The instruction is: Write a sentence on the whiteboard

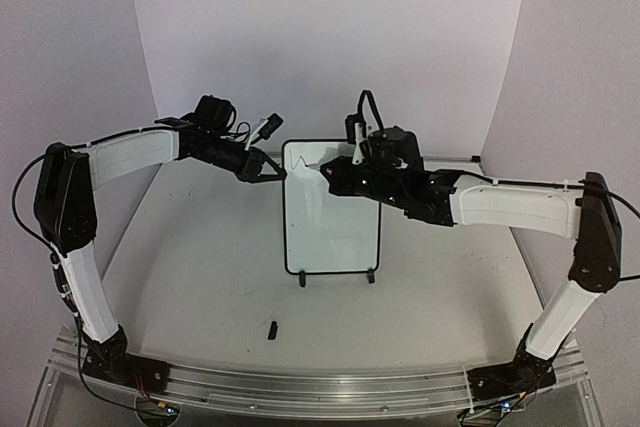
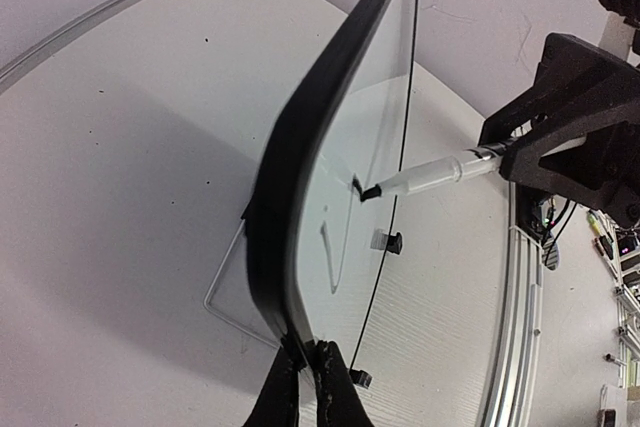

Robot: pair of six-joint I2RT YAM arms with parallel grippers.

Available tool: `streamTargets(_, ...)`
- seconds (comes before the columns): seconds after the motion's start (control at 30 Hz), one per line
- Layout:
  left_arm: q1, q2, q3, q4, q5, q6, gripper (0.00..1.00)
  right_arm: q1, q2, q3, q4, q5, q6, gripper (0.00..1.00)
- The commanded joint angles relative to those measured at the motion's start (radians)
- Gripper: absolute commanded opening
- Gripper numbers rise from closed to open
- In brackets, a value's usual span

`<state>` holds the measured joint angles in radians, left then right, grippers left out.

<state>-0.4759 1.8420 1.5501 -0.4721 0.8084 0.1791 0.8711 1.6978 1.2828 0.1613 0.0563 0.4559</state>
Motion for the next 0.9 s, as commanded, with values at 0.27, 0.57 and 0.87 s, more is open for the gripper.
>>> streamTargets(0.27,-0.030,-0.015,0.002,-0.063,-0.050,0.082,0.00,-0.018,-0.031,0.078,0.037,0.122,-0.024,0.00)
streamTargets(0.57,-0.031,-0.017,0.001,-0.066,-0.055,0.087,0.00,-0.024,-0.011,0.098,0.038,0.103,-0.026,0.00)
streamTargets(0.87,-0.031,-0.022,-0.005,-0.065,-0.064,0.089,0.00,-0.023,-0.077,0.061,0.035,-0.049,-0.057,0.00)
